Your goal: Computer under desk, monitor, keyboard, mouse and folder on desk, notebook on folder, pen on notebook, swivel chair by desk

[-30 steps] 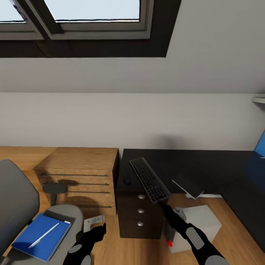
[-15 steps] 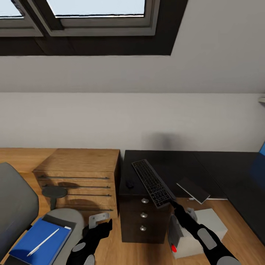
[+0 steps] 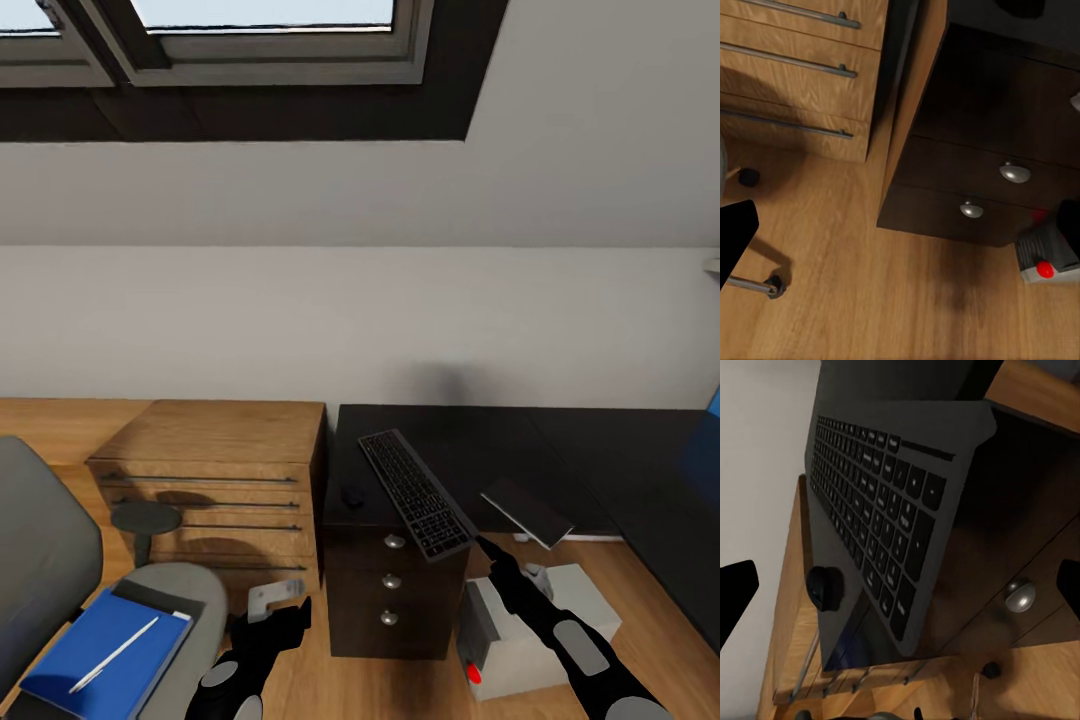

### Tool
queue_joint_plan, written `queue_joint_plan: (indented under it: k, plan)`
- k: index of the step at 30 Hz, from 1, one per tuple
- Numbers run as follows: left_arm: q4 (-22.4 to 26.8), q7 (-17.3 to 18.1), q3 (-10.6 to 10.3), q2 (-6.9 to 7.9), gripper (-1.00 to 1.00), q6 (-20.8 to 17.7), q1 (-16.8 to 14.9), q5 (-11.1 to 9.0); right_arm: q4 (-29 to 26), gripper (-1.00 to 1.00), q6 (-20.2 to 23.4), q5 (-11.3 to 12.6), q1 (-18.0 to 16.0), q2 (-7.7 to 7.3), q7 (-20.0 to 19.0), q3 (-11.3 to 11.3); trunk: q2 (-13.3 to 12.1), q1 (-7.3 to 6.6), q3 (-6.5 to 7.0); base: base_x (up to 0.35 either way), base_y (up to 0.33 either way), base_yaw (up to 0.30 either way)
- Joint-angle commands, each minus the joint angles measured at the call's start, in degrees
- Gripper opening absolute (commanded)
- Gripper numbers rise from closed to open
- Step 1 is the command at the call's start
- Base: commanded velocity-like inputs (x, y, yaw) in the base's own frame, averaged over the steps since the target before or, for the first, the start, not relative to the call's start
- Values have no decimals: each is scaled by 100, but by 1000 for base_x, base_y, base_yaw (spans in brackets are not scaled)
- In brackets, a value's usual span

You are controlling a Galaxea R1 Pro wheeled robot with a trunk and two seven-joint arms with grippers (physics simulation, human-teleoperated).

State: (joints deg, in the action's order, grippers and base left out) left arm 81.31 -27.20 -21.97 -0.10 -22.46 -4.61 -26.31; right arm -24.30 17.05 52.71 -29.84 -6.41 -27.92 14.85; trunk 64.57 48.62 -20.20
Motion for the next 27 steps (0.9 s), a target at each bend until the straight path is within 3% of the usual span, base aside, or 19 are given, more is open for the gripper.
queue_joint_plan:
  k: [1,27]
  plan:
    - [8,-49,-9,1,100,-13,-5,-49,2,100,53,43,-5,3,-10,27,46,23,-25,0,0,0]
    - [-88,-49,-10,-6,100,-4,-5,-50,13,100,-8,21,-5,48,-3,-26,1089,594,-492,0,0,0]
